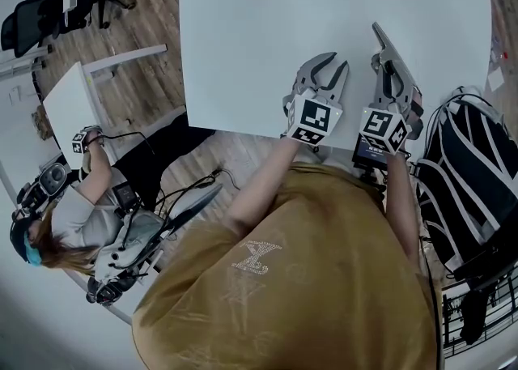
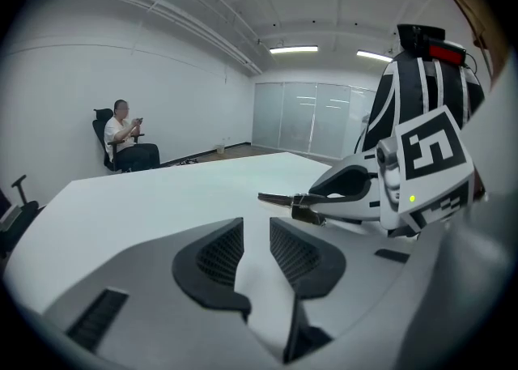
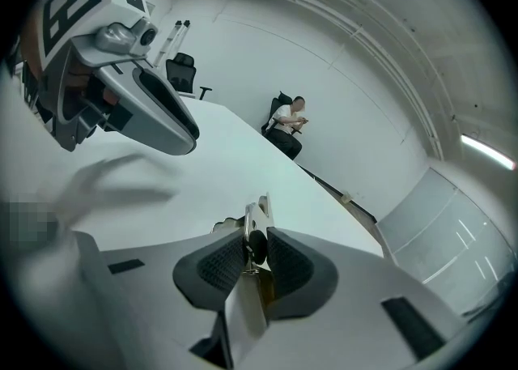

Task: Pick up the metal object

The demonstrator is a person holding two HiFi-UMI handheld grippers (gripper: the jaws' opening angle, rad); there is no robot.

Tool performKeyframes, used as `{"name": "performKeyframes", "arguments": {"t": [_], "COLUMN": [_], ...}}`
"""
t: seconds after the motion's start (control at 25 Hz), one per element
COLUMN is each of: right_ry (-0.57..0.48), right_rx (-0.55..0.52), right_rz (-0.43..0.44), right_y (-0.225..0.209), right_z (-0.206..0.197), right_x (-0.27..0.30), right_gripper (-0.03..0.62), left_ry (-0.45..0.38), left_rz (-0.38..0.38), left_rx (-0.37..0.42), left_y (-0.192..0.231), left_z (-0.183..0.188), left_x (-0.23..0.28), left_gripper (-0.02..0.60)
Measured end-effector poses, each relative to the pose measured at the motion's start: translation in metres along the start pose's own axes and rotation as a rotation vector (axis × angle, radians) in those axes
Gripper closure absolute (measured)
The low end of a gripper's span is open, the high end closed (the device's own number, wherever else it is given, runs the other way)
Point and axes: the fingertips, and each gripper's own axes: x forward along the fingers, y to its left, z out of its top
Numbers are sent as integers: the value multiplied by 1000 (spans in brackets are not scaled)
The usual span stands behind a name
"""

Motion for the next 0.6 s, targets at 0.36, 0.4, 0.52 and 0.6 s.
{"name": "performKeyframes", "arguments": {"t": [0.36,0.4,0.52,0.6], "right_ry": [-32,-37,-55,-67], "right_rx": [44,48,64,75], "right_rz": [-9,-8,-8,-11], "right_y": [-11,-11,-13,-16], "right_z": [7,8,14,18], "right_x": [-14,-16,-21,-26], "right_gripper": [522,522,525,526], "left_ry": [-15,-14,-14,-17], "left_rz": [31,34,44,51], "left_rx": [-13,-12,-19,-23], "left_y": [4,4,5,5], "left_z": [3,2,3,4], "left_x": [-1,-2,-5,-7], "left_gripper": [492,492,492,492]}}
